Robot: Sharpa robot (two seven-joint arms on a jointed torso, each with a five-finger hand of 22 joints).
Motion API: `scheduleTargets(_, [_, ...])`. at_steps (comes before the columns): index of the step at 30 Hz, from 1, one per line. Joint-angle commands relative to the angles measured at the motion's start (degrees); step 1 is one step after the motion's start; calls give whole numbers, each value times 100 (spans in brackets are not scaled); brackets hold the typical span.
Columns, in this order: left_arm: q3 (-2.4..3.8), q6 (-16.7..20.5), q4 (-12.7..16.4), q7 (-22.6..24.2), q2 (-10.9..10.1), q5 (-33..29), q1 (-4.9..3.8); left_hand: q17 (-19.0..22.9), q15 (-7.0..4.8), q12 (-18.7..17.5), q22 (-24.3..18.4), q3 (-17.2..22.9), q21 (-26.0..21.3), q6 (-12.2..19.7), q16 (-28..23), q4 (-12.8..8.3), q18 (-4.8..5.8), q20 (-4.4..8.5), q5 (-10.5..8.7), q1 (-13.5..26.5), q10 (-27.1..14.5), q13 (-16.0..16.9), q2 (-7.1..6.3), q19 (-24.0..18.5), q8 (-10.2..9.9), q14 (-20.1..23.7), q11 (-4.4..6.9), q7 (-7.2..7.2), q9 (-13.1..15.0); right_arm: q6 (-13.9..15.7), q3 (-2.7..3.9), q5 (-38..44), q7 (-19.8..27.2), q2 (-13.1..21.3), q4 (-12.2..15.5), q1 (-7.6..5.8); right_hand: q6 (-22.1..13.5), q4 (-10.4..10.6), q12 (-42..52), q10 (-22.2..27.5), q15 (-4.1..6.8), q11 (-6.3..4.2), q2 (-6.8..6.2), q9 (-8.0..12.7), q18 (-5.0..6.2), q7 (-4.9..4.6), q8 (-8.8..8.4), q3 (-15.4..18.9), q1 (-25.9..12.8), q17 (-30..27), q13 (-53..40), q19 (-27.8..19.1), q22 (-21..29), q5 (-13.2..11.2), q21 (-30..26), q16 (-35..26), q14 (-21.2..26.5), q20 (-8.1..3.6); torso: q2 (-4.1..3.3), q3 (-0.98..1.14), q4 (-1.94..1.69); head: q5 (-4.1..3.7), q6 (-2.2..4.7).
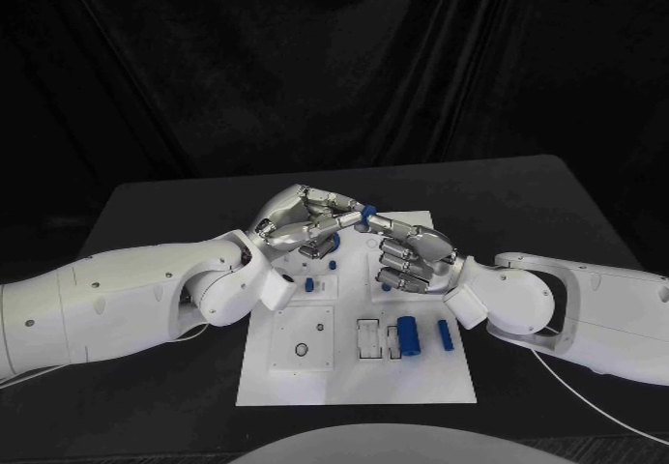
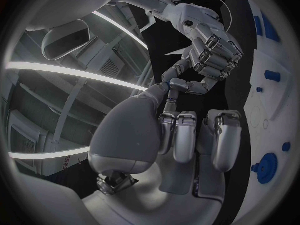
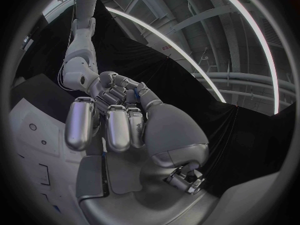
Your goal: Assemble the parts on the task board
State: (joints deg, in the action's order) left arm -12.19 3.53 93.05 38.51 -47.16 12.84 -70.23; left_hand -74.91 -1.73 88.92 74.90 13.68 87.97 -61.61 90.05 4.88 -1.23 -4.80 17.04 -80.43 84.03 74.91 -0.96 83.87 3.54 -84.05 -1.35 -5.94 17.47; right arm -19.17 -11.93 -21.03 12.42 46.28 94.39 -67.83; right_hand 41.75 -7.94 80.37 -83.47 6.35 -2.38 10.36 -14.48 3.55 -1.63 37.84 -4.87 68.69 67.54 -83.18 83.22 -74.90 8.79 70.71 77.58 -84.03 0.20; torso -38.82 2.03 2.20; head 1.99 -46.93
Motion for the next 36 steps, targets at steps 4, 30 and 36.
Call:
scheduleTargets(4, [4,-104,12,7,13,-36,1,-1509,24,-38,1421,-14,-35,55,-5,-33,56,0,-2,14,480,1399,3,432,28,-595,-8,-3,-18,160,4,-37,72,-1,20,11,56,-52,-41,-140,37,-122,364,-15,83,35,68,21,391,-21,600,-41,-861,49,-58,-32,-217,-32,0,0,-3,15,-9])
scheduleTargets(30, [3,-115,-74,-144,-111,-36,1,-1509,189,-417,1322,-406,-305,631,-5,240,-18,-154,-460,245,146,1139,25,206,20,-595,-187,-182,-215,1688,4,863,-412,245,212,11,59,-417,-150,-72,4,-60,349,-82,116,-91,252,-210,154,-78,742,-109,-772,965,-211,-66,-224,-21,-4,3,4,81,-57])
scheduleTargets(36, [3,-48,-131,-220,-162,-36,1,-1509,209,-480,1300,-492,-365,694,-5,327,-35,-175,-437,296,88,1096,35,155,27,-595,-207,-198,-240,2078,4,1390,-594,404,331,7,90,-502,-157,-65,-28,-23,316,-93,118,-145,274,-332,103,-76,756,-104,-762,1030,-213,-58,-230,4,-2,5,2,80,-70])
